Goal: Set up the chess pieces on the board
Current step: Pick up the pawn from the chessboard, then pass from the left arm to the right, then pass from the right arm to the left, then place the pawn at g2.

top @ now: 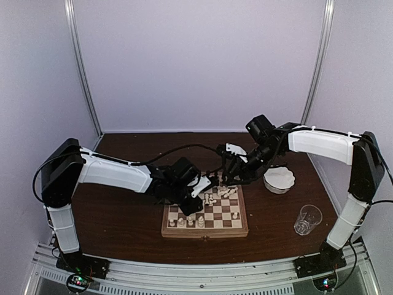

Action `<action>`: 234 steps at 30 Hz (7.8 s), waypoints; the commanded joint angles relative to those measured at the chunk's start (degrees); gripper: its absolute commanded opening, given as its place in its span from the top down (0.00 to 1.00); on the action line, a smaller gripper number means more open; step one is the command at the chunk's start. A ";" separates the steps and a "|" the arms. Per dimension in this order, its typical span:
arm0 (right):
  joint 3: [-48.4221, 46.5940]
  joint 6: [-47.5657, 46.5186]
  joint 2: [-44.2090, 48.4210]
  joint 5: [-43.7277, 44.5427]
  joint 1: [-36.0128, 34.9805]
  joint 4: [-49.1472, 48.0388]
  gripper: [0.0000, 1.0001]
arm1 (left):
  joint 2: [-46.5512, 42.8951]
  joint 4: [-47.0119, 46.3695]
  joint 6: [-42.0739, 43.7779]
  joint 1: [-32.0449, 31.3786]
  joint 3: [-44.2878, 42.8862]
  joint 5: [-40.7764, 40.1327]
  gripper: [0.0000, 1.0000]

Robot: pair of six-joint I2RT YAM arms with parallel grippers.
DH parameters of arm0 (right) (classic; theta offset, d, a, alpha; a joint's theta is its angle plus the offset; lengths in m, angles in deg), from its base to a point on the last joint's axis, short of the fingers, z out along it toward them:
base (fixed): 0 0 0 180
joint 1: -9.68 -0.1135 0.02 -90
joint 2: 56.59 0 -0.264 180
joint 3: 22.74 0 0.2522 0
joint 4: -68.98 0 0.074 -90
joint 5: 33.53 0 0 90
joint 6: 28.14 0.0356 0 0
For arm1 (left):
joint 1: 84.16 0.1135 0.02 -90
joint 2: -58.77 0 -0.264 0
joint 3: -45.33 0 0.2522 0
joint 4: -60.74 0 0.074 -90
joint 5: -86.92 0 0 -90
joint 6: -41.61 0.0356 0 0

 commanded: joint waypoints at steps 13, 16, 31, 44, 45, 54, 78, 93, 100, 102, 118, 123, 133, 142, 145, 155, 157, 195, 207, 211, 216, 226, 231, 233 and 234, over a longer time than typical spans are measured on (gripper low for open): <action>1.01 -1.07 -1.30 -2.50 0.65 0.34 0.52 | -3.08 1.16 0.65 0.67 1.97 -3.26 0.98; 1.05 -1.34 -1.85 -3.23 0.63 0.60 0.52 | -6.26 -2.92 -0.52 2.39 4.80 1.43 0.99; -2.71 4.04 -4.31 -10.02 -0.01 2.56 0.51 | -12.38 -11.68 -6.04 6.19 8.11 17.36 1.00; -2.68 -11.33 10.19 2.41 -3.62 12.61 0.51 | -12.64 -2.21 -16.52 7.85 -3.30 34.75 0.98; -3.12 -12.65 11.33 4.96 -4.18 13.28 0.50 | -12.33 -0.27 -17.27 7.88 -4.69 35.75 0.98; -9.00 -18.26 12.49 22.96 -13.08 16.97 0.49 | -10.33 4.93 -26.93 7.84 -11.91 42.15 0.97; -9.20 -16.72 11.79 32.66 -24.85 11.72 0.58 | -10.09 1.02 -34.27 5.04 -11.45 45.47 0.97; -7.49 -14.39 12.77 33.43 -25.47 9.69 0.88 | -10.31 -0.88 -35.64 4.69 -11.32 45.48 0.81; -5.11 -3.68 14.99 22.37 -18.86 7.17 0.93 | -19.12 -9.10 -35.17 4.57 -3.32 31.44 0.48; -3.74 -0.31 15.80 17.37 -16.49 5.98 0.93 | -21.33 -13.01 -35.32 4.10 0.24 26.53 0.47; -0.40 6.71 16.96 8.17 -12.49 2.14 0.91 | -17.67 -19.15 -36.94 1.00 -1.94 19.61 0.60; -0.02 6.84 17.14 8.56 -12.49 1.94 0.91 | -15.61 -19.77 -37.89 0.64 -3.32 22.07 0.66; 0.60 7.35 17.29 9.27 -12.14 1.05 0.91 | -16.77 -22.37 -39.34 0.32 -1.73 21.70 0.63; 0.57 7.94 17.33 9.03 -11.48 0.52 0.91 | -16.26 -21.37 -40.24 -0.25 -1.08 22.36 0.67; 0.66 8.02 17.42 9.01 -11.52 0.41 0.90 | -16.23 -21.43 -40.24 -0.27 -0.99 22.20 0.72; 1.24 8.21 17.99 8.70 -11.24 0.37 0.86 | -15.63 -20.00 -39.21 -0.30 -2.07 20.89 0.85; 1.34 8.37 18.62 8.03 -10.35 0.92 0.79 | -15.57 -17.40 -37.50 -0.28 -3.40 20.13 0.86; 19.89 13.67 32.80 -8.73 24.60 -2.42 0.46 | 22.71 52.19 -5.96 -12.34 -60.21 -0.26 0.87; 20.16 13.17 32.45 -9.03 24.60 -2.29 0.46 | 28.26 55.43 -5.81 -11.32 -63.39 -3.59 0.87; 20.17 12.96 32.36 -9.22 24.56 -2.16 0.46 | 28.97 54.80 -5.72 -10.49 -63.39 -2.90 0.87; 20.16 12.65 32.10 -9.19 24.55 -1.93 0.46 | 29.74 53.79 -5.71 -9.73 -63.39 -2.02 0.87; 20.09 12.34 31.75 -9.17 24.60 -1.78 0.46 | 31.02 51.82 -5.78 -8.88 -63.70 0.48 0.87; 20.15 12.25 31.57 -9.13 24.58 -1.80 0.46 | 31.82 51.43 -5.77 -8.85 -64.06 1.25 0.87; 20.08 12.25 31.57 -9.15 24.60 -1.71 0.46 | 31.99 51.39 -5.71 -8.77 -64.10 1.24 0.87; 20.08 12.24 31.49 -9.18 24.60 -1.72 0.46 | 32.08 51.29 -5.73 -8.78 -64.08 1.15 0.87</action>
